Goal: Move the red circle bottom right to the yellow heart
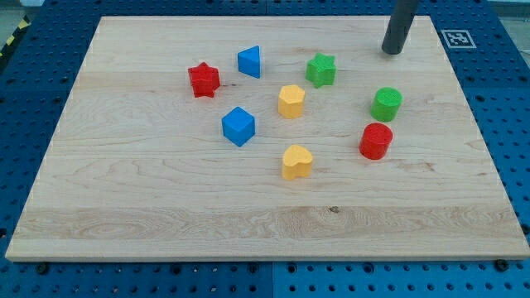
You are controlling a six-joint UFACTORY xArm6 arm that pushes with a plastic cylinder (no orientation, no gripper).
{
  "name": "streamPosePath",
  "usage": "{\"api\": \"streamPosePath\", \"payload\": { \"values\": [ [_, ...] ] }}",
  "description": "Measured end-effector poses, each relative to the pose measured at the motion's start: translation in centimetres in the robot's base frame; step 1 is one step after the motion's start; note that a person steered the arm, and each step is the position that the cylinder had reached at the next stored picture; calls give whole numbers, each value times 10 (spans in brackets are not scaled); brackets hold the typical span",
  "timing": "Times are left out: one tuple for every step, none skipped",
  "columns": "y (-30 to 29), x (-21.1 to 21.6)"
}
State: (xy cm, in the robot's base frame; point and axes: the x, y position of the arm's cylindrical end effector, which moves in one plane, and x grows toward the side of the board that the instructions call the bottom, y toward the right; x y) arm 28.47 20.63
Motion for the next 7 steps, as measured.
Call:
{"api": "streamPosePath", "payload": {
  "values": [
    [0,6],
    [4,47],
    [19,93],
    [6,140],
    [-47,169],
    [-60,196],
    [-60,224]
  ]
}}
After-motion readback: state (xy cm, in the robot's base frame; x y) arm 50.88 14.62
